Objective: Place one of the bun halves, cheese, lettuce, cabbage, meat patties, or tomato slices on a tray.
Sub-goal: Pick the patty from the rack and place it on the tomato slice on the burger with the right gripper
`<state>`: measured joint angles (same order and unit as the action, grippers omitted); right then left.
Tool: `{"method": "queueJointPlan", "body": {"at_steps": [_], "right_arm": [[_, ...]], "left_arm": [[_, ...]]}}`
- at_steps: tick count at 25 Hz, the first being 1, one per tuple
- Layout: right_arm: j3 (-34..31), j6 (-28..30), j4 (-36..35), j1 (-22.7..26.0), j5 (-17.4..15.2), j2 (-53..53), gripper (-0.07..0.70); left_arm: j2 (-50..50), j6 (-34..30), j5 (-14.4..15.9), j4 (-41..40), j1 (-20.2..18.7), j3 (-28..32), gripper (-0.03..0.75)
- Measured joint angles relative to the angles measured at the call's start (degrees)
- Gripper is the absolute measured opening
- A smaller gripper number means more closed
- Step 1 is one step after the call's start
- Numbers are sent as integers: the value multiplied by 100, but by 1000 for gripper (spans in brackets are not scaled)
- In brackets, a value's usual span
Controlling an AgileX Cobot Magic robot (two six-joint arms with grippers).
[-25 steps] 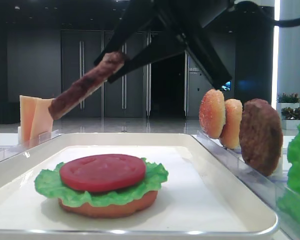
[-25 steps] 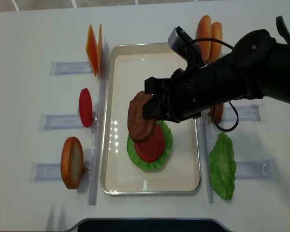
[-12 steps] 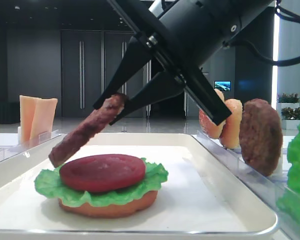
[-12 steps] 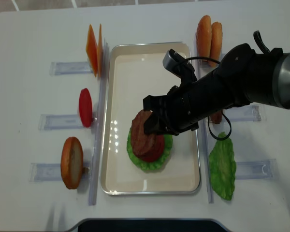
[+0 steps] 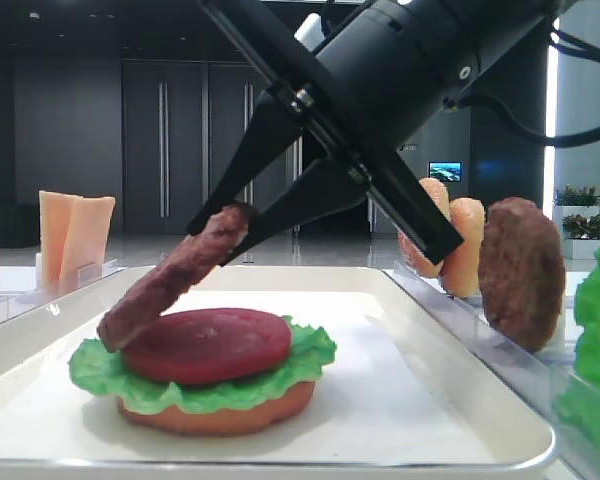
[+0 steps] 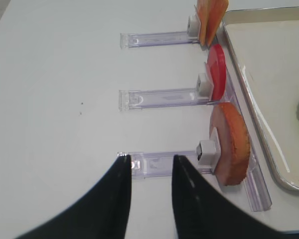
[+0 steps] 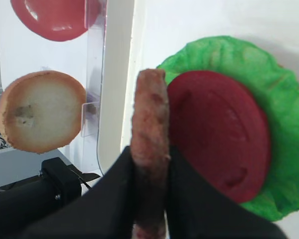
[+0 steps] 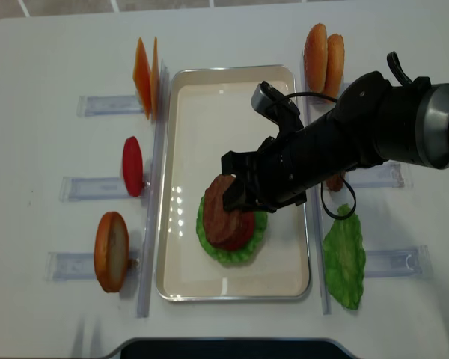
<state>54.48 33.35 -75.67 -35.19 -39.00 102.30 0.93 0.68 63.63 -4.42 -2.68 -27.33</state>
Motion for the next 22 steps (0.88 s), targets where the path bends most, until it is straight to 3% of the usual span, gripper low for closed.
{"method": "queueJointPlan", "body": {"at_steps": [22], "right_arm": [[0, 7, 46, 0, 23, 0, 162]], "left_arm": [[0, -68, 0, 0, 0, 0, 219]]}}
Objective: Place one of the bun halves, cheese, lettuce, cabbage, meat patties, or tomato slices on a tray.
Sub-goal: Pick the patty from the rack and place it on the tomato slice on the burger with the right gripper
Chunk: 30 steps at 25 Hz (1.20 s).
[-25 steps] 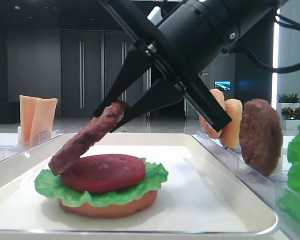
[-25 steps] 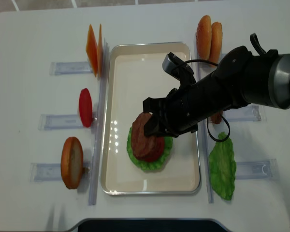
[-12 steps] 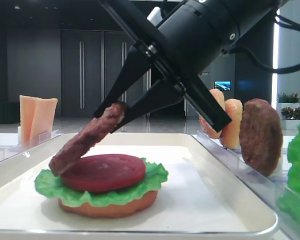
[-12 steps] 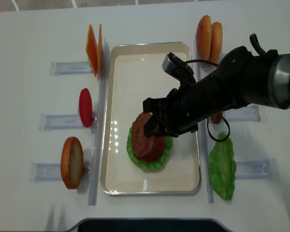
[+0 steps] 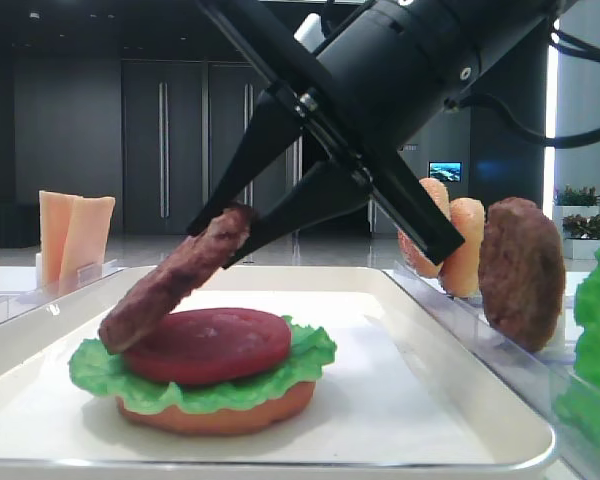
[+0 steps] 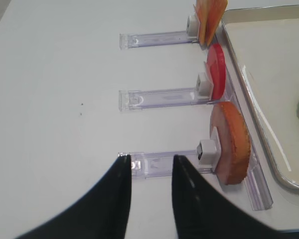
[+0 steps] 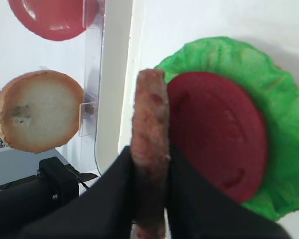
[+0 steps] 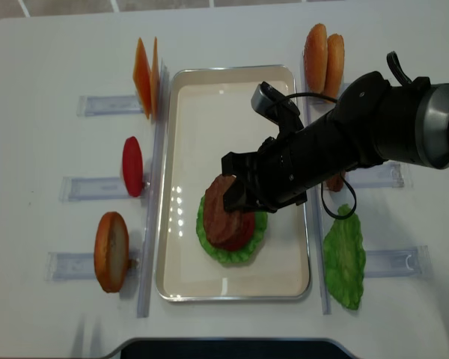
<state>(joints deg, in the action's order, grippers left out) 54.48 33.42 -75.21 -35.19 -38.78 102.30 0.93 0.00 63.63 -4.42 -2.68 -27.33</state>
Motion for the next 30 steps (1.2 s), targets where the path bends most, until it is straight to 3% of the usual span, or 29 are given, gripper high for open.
{"method": "queueJointPlan", "body": {"at_steps": [7, 12, 30], "right_arm": [[0, 0, 5, 0, -5, 0, 312], [0, -68, 57, 0, -60, 0, 368], [122, -364, 701, 0, 129, -187, 378]], "left_arm": [[0, 0, 0, 2, 0, 0, 219], [0, 0, 0, 2, 0, 0, 219], [0, 0, 0, 7, 0, 0, 219]]}}
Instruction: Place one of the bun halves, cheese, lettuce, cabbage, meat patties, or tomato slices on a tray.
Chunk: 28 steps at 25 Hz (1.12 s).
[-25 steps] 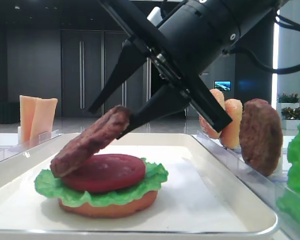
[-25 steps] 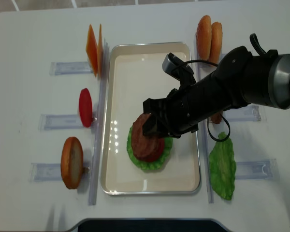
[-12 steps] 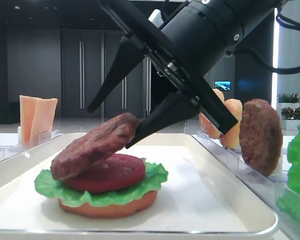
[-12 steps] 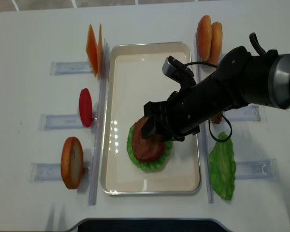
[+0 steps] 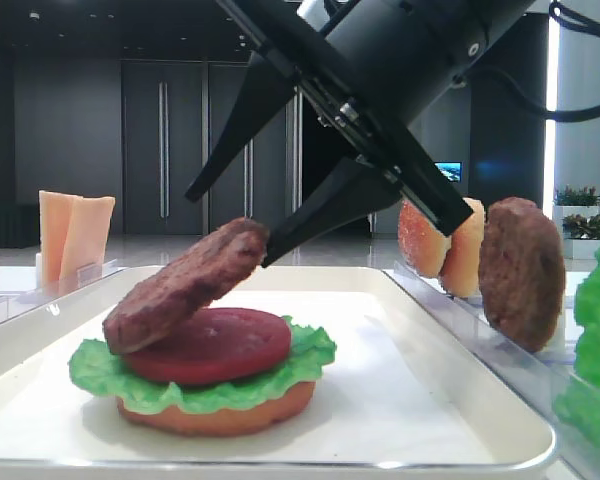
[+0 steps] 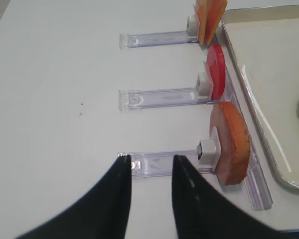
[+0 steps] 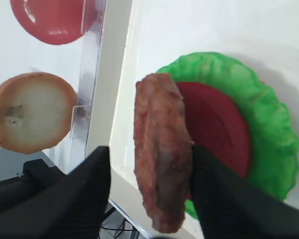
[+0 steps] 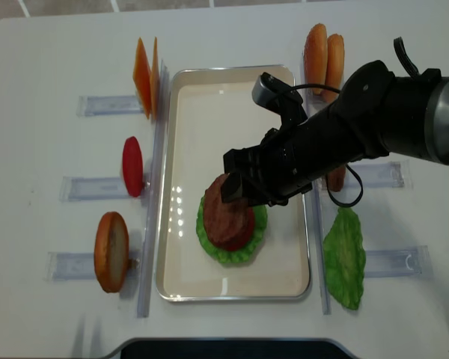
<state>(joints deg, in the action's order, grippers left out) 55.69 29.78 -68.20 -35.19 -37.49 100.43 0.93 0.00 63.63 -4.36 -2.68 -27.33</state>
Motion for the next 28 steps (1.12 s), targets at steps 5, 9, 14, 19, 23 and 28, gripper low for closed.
{"method": "queueJointPlan", "body": {"at_steps": [5, 9, 14, 19, 23, 28], "right_arm": [[99, -338, 455, 0, 19, -43, 378], [146, -939, 1322, 0, -7, -160, 379], [335, -1903, 2533, 0, 18, -365, 379], [546, -2372, 3089, 0, -59, -517, 379], [784, -2632, 3398, 20, -259, -564, 379], [1237, -3435, 4331, 97, -843, -582, 379]], "left_arm": [[0, 0, 0, 0, 0, 0, 219], [0, 0, 0, 0, 0, 0, 219], [0, 0, 0, 0, 0, 0, 219], [0, 0, 0, 0, 0, 0, 219], [0, 0, 0, 0, 0, 0, 219], [0, 0, 0, 0, 0, 0, 219]]}}
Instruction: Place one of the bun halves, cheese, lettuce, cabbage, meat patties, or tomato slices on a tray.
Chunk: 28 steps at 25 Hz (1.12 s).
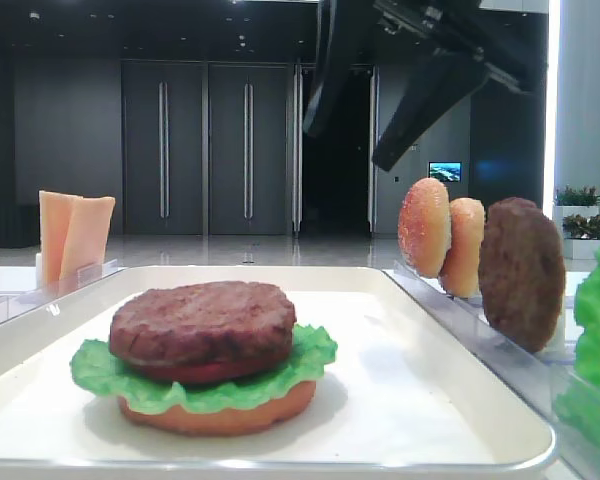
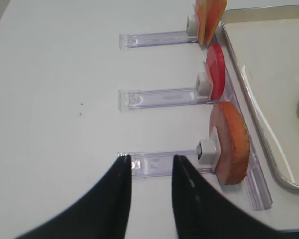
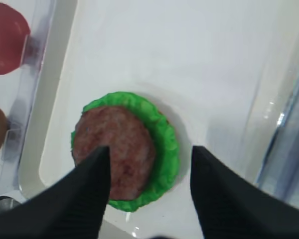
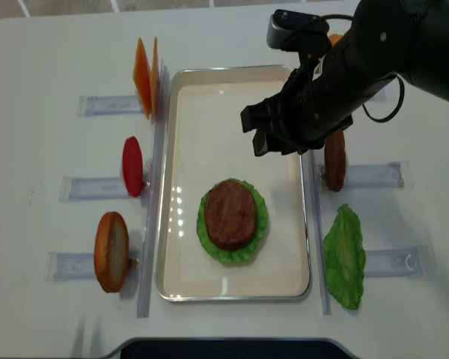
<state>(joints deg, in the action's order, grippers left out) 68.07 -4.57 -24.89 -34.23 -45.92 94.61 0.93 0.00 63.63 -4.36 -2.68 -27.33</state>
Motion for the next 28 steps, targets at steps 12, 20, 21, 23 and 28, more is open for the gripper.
{"method": "queueJointPlan", "body": {"at_steps": [12, 20, 21, 23, 28], "right_arm": [[615, -954, 1507, 517, -1192, -312, 379], [615, -880, 2038, 1373, -1991, -428, 379], [615, -851, 2092, 1487, -2079, -428, 379], [615, -758, 2127, 1703, -2201, -452, 379], [615, -561, 2127, 2263, -2393, -565, 379]], "left_arm": [[0, 0, 0, 0, 0, 0, 219], [0, 0, 0, 2, 0, 0, 219], [0, 0, 0, 2, 0, 0, 219], [0, 0, 0, 2, 0, 0, 219], [0, 0, 0, 2, 0, 0, 219]]}}
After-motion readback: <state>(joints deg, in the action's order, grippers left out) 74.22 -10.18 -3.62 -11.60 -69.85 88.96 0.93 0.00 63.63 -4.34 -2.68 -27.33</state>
